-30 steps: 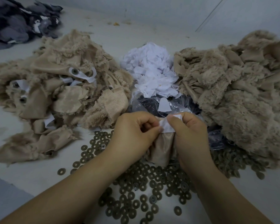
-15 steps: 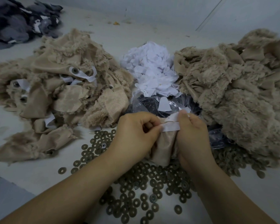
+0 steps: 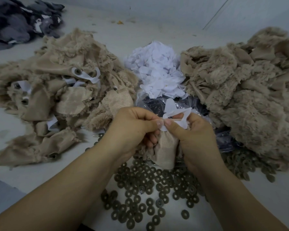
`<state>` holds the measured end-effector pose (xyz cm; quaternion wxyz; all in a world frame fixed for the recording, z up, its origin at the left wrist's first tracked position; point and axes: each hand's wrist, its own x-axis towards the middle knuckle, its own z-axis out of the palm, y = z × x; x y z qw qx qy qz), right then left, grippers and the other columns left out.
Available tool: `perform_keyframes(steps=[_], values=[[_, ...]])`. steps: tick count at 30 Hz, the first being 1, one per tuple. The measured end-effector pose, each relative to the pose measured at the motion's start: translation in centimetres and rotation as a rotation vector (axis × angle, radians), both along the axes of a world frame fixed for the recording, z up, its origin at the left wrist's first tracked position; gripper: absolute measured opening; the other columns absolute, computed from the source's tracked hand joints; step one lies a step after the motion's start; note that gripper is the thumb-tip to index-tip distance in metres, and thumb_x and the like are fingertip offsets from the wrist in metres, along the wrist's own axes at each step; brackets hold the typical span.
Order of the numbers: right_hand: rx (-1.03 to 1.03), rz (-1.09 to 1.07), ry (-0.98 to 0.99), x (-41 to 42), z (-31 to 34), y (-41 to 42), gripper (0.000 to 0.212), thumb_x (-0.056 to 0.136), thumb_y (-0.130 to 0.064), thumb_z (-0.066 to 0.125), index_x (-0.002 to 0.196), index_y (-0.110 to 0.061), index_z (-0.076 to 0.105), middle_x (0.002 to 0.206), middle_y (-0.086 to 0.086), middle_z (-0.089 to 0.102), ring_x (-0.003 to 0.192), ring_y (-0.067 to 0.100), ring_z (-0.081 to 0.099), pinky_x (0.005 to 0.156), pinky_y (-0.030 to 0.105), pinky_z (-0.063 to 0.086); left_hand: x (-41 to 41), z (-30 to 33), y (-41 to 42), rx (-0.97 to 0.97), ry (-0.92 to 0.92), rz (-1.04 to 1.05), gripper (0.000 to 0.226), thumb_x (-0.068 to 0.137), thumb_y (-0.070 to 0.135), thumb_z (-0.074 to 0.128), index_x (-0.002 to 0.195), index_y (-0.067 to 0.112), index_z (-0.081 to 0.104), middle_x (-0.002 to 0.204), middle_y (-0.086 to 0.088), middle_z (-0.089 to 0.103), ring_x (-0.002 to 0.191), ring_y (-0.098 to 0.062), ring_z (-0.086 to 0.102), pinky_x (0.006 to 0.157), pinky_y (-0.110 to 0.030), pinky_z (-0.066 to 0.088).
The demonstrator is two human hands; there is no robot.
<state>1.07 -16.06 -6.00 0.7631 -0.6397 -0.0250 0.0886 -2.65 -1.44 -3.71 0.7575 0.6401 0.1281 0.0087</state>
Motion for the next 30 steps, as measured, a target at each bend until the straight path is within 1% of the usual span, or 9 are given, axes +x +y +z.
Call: perform_keyframes(steps=[3,6,10,16,21,24,26,28,30], values=[[0.012,-0.014,0.010,-0.3,0.1,0.2,0.015,0.083,-0.005,0.076,0.094,-0.003,0.067,0.085,0.010,0.077,0.075,0.022,0.075,0.061,0.028,0.058,0.1,-0.2,-0.1,0.046,0.001,0.044,0.020,0.086,-0.004,0.066,0.068,0.003,0.069,0.051,-0.010,0.058,0.039,-0.018,0.050,0.037,-0.023,0.040],[0.005,-0.049,0.031,-0.3,0.1,0.2,0.013,0.083,-0.006,0.077,0.092,-0.006,0.067,0.082,0.010,0.076,0.067,0.019,0.072,0.053,0.025,0.055,-0.1,-0.4,-0.6,0.170,-0.049,0.110,0.021,0.090,-0.002,0.063,0.070,0.004,0.065,0.049,-0.008,0.058,0.038,-0.018,0.050,0.038,-0.025,0.042],[0.010,-0.058,0.009,-0.1,0.0,0.1,0.013,0.083,-0.004,0.076,0.092,-0.007,0.066,0.088,0.014,0.076,0.079,0.027,0.074,0.067,0.035,0.061,-0.4,-0.6,-1.5,0.327,-0.111,0.132,0.017,0.093,0.004,0.061,0.076,0.005,0.065,0.053,-0.004,0.060,0.044,-0.019,0.057,0.042,-0.029,0.049],[-0.004,-0.067,-0.009,-0.1,0.1,0.2,0.013,0.083,-0.006,0.077,0.087,-0.012,0.067,0.084,0.010,0.077,0.074,0.021,0.074,0.063,0.030,0.059,-0.2,-0.5,-1.7,0.257,-0.071,0.121,0.019,0.096,0.003,0.055,0.079,0.005,0.063,0.057,-0.003,0.061,0.047,-0.018,0.056,0.041,-0.025,0.045],[-0.121,-0.109,-0.065,-0.3,0.3,0.1,0.012,0.082,-0.010,0.078,0.087,-0.014,0.068,0.083,0.015,0.074,0.073,0.024,0.069,0.067,0.040,0.061,-0.3,-1.0,-1.9,0.287,-0.109,0.130,0.019,0.095,0.004,0.056,0.079,0.009,0.063,0.058,0.001,0.063,0.050,-0.011,0.057,0.044,-0.023,0.044],[-0.212,-0.117,-0.131,-0.4,0.4,0.1,0.013,0.081,-0.012,0.080,0.087,-0.016,0.069,0.069,0.008,0.069,0.060,0.015,0.061,0.057,0.031,0.055,-0.3,-1.4,-2.0,0.260,-0.143,0.137,0.018,0.094,0.003,0.059,0.079,0.010,0.065,0.060,0.001,0.066,0.053,-0.011,0.059,0.049,-0.025,0.049],[-0.239,-0.119,-0.150,-0.4,0.5,0.1,0.013,0.081,-0.012,0.080,0.086,-0.016,0.069,0.064,0.006,0.067,0.056,0.014,0.058,0.053,0.030,0.052,-0.3,-1.5,-2.0,0.245,-0.165,0.147,0.016,0.094,0.004,0.060,0.080,0.010,0.066,0.061,-0.001,0.066,0.054,-0.011,0.060,0.051,-0.026,0.053],[-0.209,-0.120,-0.127,-0.4,0.5,0.1,0.013,0.081,-0.009,0.080,0.087,-0.014,0.069,0.067,0.006,0.071,0.059,0.017,0.064,0.057,0.032,0.057,-0.3,-1.6,-2.0,0.264,-0.182,0.157,0.017,0.094,0.004,0.059,0.080,0.009,0.065,0.062,-0.001,0.067,0.055,-0.012,0.060,0.053,-0.027,0.054],[-0.159,-0.119,-0.075,-0.3,0.4,0.1,0.014,0.081,-0.006,0.079,0.090,-0.011,0.070,0.076,0.010,0.075,0.069,0.023,0.072,0.065,0.038,0.062,-0.3,-1.9,-2.2,0.281,-0.176,0.167,0.018,0.095,0.003,0.055,0.079,0.009,0.062,0.063,-0.002,0.067,0.057,-0.016,0.061,0.055,-0.032,0.055]])
